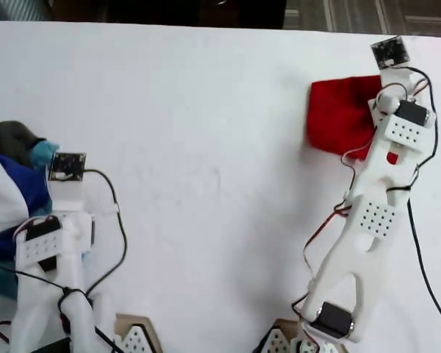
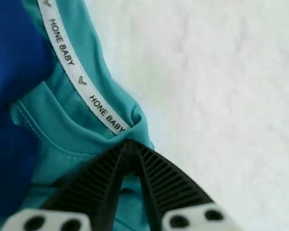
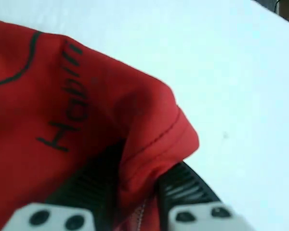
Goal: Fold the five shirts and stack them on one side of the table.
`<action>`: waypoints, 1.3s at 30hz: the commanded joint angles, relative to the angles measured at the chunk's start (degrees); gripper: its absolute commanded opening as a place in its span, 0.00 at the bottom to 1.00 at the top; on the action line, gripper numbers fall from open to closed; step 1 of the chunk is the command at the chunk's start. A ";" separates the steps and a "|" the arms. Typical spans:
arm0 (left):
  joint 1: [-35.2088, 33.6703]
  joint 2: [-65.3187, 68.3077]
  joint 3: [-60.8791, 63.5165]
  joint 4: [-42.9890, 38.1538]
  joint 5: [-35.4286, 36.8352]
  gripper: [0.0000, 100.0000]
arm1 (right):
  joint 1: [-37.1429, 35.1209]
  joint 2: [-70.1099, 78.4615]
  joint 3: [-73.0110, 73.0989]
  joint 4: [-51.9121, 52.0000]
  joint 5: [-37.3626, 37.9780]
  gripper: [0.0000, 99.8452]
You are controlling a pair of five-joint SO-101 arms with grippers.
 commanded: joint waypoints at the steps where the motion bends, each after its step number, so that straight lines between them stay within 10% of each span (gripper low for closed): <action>1: -0.09 -1.05 0.04 -0.88 0.26 0.03 | 0.75 -0.48 -2.81 -3.21 0.44 0.02; 25: -0.09 -1.05 0.04 -0.79 0.26 0.03 | 1.54 -5.14 -12.84 0.84 -4.22 0.15; 39: -0.09 -1.05 0.04 -0.88 0.26 0.03 | -5.85 -9.45 -13.54 28.53 -7.21 0.03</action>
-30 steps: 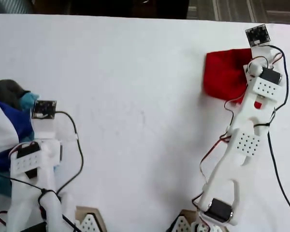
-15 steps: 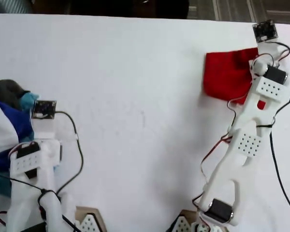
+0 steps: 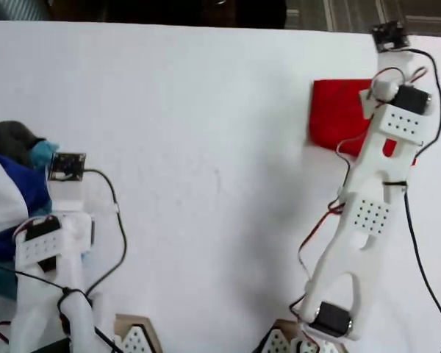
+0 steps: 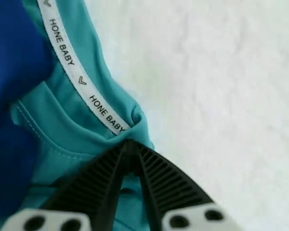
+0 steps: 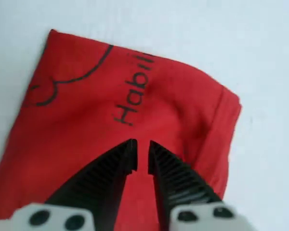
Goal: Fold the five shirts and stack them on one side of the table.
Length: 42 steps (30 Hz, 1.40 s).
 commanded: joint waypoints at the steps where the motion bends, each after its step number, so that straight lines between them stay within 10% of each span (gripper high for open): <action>1: -0.09 -1.05 0.04 -0.88 0.26 0.03 | -2.15 -6.02 -3.87 6.46 -0.44 0.02; 14: -0.09 -1.05 0.04 -0.88 0.26 0.03 | -6.02 -26.07 0.09 17.01 -7.30 0.02; 24: -0.09 -1.05 0.04 -0.88 0.26 0.03 | -16.84 -72.40 59.34 16.48 -7.38 0.02; 33: -0.09 -1.05 0.04 -0.88 0.26 0.03 | -22.02 -97.54 128.44 -17.71 -7.12 0.02; 42: -0.09 -1.05 0.04 -0.88 0.26 0.03 | -21.67 -113.45 162.11 -42.07 -7.03 0.02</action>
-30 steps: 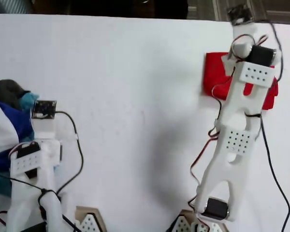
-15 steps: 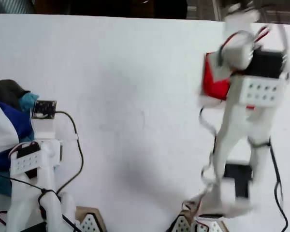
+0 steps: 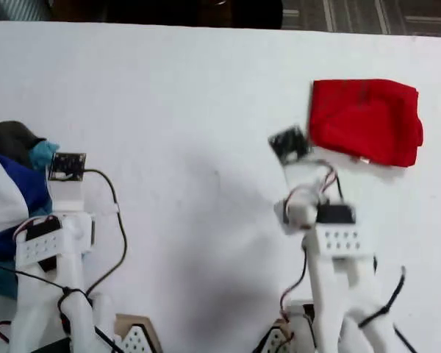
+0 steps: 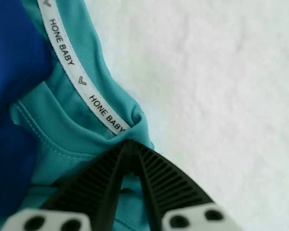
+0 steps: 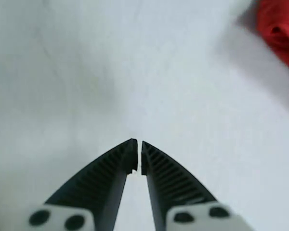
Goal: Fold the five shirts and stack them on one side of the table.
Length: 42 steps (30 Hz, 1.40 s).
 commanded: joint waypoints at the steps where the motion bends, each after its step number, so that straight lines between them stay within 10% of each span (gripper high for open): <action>1: -0.09 -1.05 0.04 -0.88 0.26 0.03 | 0.04 -3.82 9.23 -9.89 -0.26 0.02; 14: -0.18 -1.41 -2.07 -0.26 -0.09 0.03 | -0.31 -5.67 16.00 -15.60 -0.62 0.02; 26: -15.12 -0.97 -36.09 29.19 -1.76 0.14 | -0.31 -5.58 16.00 -15.16 -0.62 0.02; 33: -26.29 -0.18 -38.29 21.98 -10.37 0.27 | -0.31 -5.93 16.53 -15.16 -0.62 0.02; 42: -22.07 14.51 -38.29 21.63 -9.93 0.27 | -0.31 -5.93 16.53 -15.16 -0.62 0.02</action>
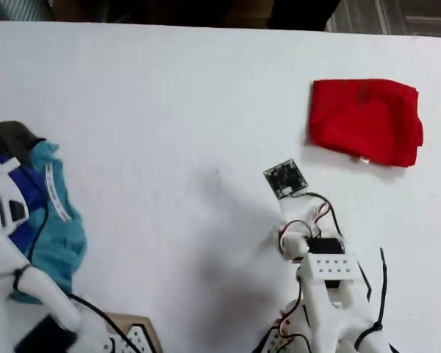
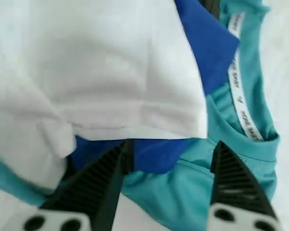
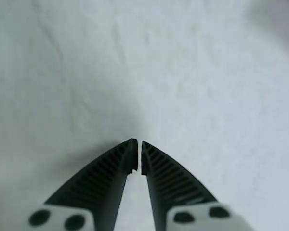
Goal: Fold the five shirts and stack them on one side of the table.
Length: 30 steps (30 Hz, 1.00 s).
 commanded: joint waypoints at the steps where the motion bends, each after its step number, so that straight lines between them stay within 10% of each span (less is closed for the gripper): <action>1: 2.55 4.66 -2.15 -0.35 0.09 0.27 | -0.22 -1.98 -0.18 -0.48 -0.53 0.02; 19: 4.66 13.45 -2.24 -7.65 -0.35 0.27 | -0.22 -1.98 -0.18 -0.48 -0.53 0.02; 24: 4.66 13.45 -2.24 -8.70 -0.35 0.02 | -0.22 -1.98 -0.18 -0.48 -0.53 0.02; 30: 4.66 13.10 -3.21 -8.18 0.18 0.03 | -0.22 -1.98 -0.18 -0.48 -0.53 0.02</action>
